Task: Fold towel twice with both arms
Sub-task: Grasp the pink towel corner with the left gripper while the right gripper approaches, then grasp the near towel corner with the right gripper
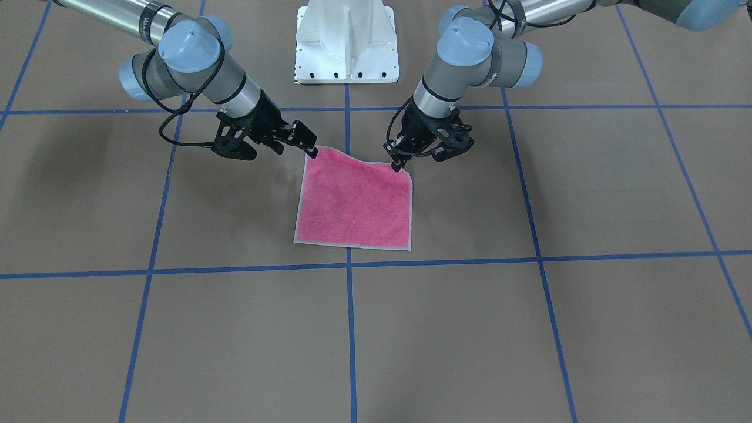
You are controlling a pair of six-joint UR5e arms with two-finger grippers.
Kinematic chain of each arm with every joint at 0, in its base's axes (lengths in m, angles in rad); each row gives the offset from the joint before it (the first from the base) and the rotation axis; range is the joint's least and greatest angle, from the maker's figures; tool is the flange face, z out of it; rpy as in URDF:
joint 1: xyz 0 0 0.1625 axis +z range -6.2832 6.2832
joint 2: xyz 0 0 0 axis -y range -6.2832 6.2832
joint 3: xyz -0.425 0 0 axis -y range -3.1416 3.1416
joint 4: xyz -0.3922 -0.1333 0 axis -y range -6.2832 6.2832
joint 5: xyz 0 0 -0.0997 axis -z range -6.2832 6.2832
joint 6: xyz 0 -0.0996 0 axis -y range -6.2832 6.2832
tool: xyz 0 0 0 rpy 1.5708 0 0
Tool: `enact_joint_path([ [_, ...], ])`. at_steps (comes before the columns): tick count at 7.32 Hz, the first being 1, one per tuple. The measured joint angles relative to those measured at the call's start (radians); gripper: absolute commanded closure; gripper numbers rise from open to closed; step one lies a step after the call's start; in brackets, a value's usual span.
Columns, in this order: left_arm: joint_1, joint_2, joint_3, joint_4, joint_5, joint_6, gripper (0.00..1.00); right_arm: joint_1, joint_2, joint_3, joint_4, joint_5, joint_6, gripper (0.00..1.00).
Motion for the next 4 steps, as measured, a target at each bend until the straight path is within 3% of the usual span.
enact_joint_path([
  [4,-0.006,-0.001,0.003,0.000,0.000,-0.028,1.00,-0.059,0.001,-0.007,0.001,-0.031,0.127,0.01],
])
